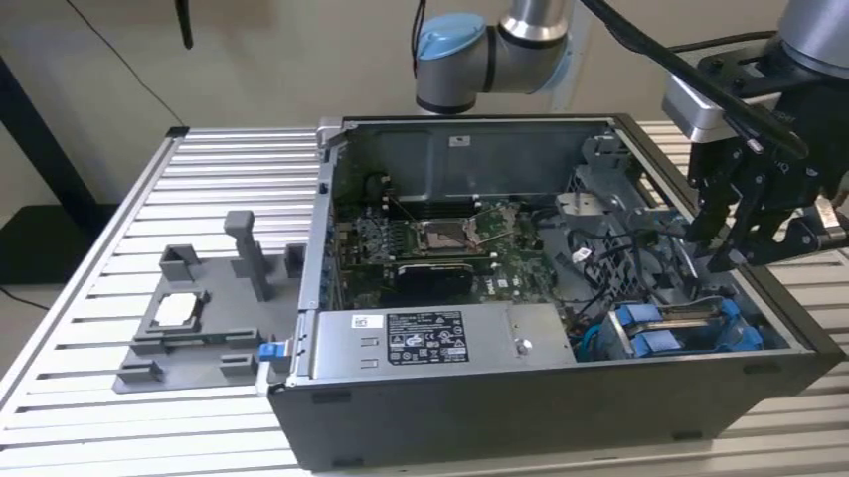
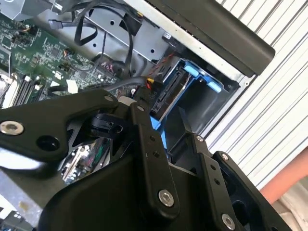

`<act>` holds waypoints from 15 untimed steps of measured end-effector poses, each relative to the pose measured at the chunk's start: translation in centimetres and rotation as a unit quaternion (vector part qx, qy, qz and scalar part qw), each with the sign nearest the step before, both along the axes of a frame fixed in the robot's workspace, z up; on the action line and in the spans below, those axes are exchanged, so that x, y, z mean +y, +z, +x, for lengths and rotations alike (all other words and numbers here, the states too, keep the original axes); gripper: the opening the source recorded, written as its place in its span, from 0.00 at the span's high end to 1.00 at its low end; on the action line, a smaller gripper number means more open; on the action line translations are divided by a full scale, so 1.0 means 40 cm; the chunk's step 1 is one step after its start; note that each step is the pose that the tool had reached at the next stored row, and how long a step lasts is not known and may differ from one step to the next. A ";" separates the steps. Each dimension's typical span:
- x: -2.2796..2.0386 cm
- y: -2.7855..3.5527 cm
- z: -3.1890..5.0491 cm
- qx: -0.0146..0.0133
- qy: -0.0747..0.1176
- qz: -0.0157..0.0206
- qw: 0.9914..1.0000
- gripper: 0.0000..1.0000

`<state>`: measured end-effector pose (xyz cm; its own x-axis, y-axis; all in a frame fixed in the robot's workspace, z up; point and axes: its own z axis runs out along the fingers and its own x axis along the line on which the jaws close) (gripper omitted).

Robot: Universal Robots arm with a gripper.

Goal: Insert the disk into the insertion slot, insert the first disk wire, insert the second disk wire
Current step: 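Insert the first disk wire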

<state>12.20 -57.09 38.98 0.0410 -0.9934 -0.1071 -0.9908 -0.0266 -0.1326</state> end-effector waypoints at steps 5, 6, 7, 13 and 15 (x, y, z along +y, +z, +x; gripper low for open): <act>0.002 -0.001 0.014 0.000 0.007 0.000 1.000 0.60; 0.003 -0.001 0.014 0.000 0.008 0.000 1.000 0.60; 0.004 -0.001 0.014 0.000 0.008 0.000 1.000 0.60; 0.011 -0.002 0.014 0.000 0.012 0.002 1.000 0.68; 0.011 -0.003 0.014 0.000 0.013 0.006 1.000 0.80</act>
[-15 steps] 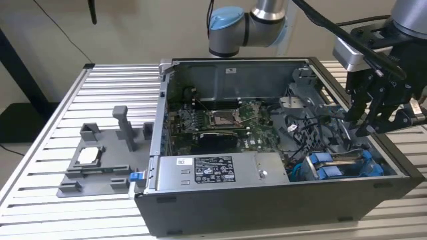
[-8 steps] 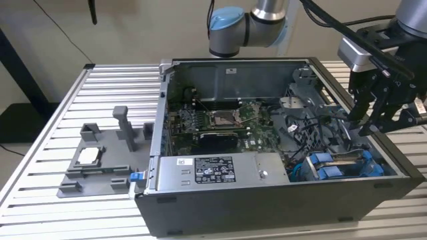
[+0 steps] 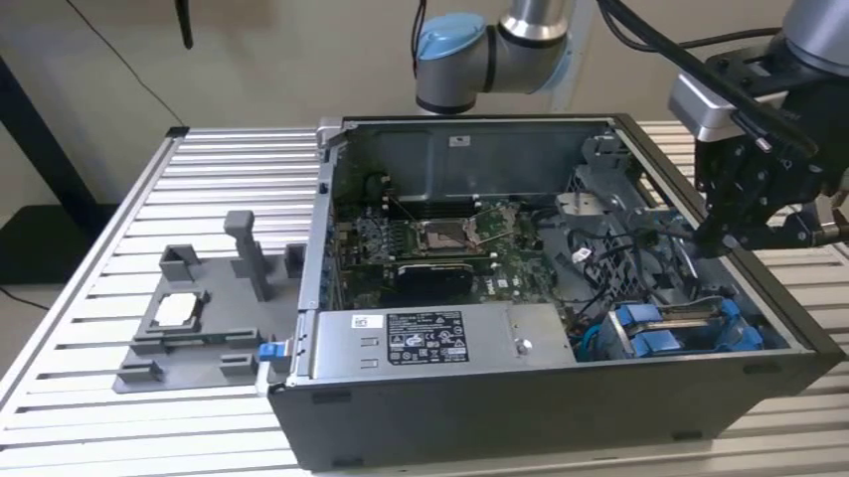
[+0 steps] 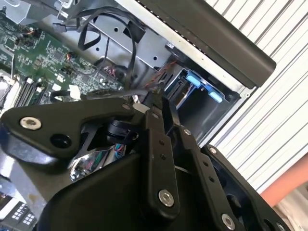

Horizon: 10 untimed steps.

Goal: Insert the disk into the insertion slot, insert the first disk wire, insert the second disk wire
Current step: 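Insert the first disk wire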

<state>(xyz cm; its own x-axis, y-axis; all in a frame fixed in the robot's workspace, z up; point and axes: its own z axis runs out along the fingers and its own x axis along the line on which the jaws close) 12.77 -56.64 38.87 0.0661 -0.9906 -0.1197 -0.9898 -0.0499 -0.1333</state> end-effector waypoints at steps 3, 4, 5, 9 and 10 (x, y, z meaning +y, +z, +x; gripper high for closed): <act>0.001 -0.001 0.001 0.000 0.001 0.001 1.000 0.81; 0.001 -0.001 0.003 0.000 0.001 -0.001 1.000 0.81; 0.001 -0.003 0.008 0.001 0.002 -0.012 1.000 0.81; 0.003 -0.005 0.014 0.002 0.002 -0.037 0.999 0.81; 0.004 -0.005 0.016 0.003 0.002 -0.044 0.999 0.81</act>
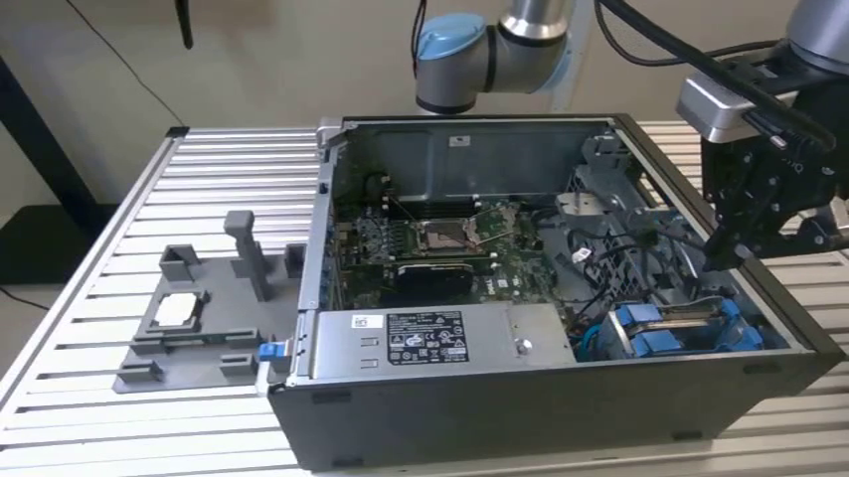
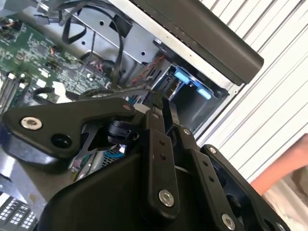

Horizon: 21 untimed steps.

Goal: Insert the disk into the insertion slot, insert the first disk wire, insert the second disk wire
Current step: 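Insert the first disk wire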

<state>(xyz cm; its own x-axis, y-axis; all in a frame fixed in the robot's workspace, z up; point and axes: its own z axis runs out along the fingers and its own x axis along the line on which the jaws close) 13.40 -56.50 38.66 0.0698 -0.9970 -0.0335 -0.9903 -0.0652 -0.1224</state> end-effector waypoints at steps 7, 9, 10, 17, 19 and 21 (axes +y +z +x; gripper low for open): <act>0.010 -0.005 0.025 0.021 0.000 -0.018 1.000 0.81; 0.012 -0.007 0.034 0.028 0.000 -0.018 0.999 0.81; 0.013 -0.009 0.038 0.032 0.000 -0.018 0.999 0.81; 0.015 -0.025 0.060 0.045 0.001 -0.021 0.999 0.81; 0.015 -0.033 0.060 0.046 0.000 -0.021 0.999 0.81; 0.015 -0.042 0.061 0.046 -0.001 -0.022 0.999 0.81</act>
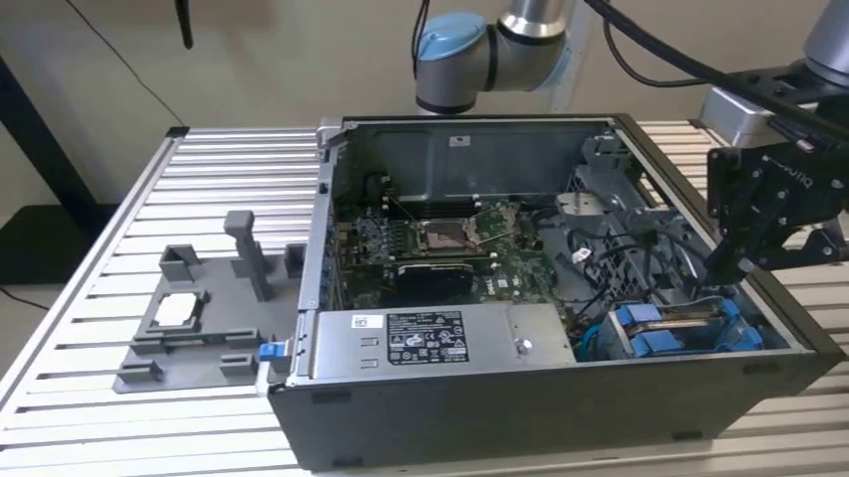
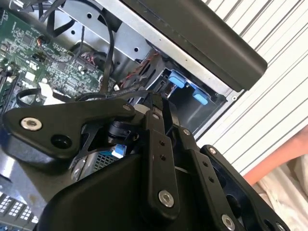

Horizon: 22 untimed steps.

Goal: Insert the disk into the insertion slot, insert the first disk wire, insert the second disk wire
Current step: 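Insert the first disk wire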

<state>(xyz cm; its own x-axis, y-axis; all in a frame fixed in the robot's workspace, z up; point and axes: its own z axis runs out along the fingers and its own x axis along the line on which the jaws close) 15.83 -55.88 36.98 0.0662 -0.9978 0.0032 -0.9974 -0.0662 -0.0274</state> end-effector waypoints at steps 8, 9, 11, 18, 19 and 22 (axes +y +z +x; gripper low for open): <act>0.001 -0.029 0.000 0.000 -0.004 -0.004 1.000 0.81; 0.001 -0.032 0.000 0.000 -0.004 -0.004 1.000 0.81; 0.001 -0.037 -0.001 0.001 -0.005 -0.006 1.000 0.81; 0.002 -0.052 -0.001 0.002 -0.008 -0.016 1.000 0.81; 0.002 -0.054 -0.002 0.002 -0.009 -0.017 1.000 0.81; 0.002 -0.062 -0.003 0.003 -0.012 -0.019 1.000 0.81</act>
<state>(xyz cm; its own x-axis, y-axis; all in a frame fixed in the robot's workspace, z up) 15.70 -55.80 34.50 0.0427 -0.9983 0.0402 -0.9988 -0.0436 -0.0201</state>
